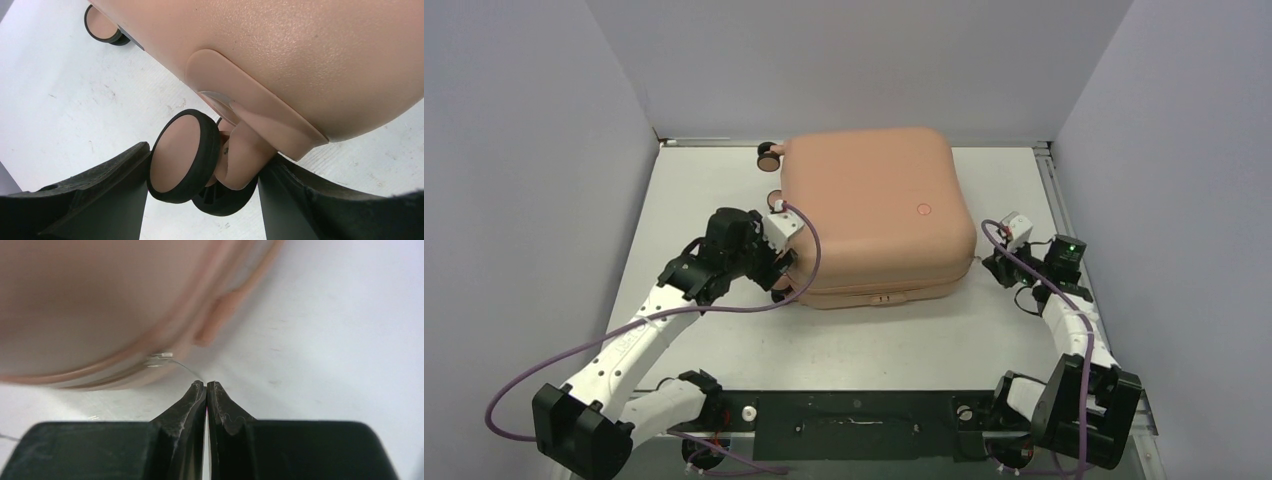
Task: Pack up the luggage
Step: Zip the luggage at the center of the board.
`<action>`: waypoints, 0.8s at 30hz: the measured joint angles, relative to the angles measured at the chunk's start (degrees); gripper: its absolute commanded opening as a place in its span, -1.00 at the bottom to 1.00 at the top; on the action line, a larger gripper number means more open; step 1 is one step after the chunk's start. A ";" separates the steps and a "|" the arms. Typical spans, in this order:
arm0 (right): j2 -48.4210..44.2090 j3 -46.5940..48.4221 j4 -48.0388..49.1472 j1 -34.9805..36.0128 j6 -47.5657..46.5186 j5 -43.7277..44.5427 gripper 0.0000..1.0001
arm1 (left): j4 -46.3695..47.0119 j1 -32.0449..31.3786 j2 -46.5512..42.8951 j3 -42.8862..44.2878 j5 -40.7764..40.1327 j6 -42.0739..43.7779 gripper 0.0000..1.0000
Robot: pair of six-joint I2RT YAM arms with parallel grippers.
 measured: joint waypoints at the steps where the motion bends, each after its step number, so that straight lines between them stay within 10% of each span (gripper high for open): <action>1: 0.13 -0.02 1.66 -0.02 1.49 1.14 -0.90 | 0.31 0.02 -0.33 -0.28 0.00 0.28 -1.00; 10: 7.02 2.62 16.61 3.74 9.05 19.54 -0.86 | -0.33 1.20 -2.84 -0.90 2.03 3.69 -1.00; 15: 11.82 7.32 16.46 5.25 8.20 17.46 -0.21 | -1.49 1.64 -3.85 -0.83 2.58 4.68 -1.00; 24: 13.81 17.77 -12.22 -9.14 -21.68 1.92 0.05 | -1.95 1.95 -4.28 -0.83 3.10 4.94 -1.00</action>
